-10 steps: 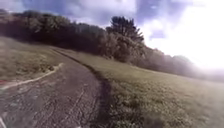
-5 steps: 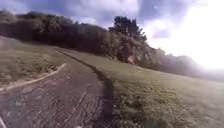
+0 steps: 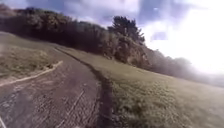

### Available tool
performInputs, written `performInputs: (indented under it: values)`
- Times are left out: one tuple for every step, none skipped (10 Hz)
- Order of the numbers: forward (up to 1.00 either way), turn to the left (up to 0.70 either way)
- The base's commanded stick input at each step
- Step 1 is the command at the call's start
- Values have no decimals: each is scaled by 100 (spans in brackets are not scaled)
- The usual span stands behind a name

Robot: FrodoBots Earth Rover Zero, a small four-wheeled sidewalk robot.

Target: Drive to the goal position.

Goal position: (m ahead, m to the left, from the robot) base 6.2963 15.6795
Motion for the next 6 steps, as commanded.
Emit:
performInputs:
  values:
    - [70, 0]
    - [70, 0]
    - [70, 0]
    - [70, 0]
    - [70, 0]
    - [70, 0]
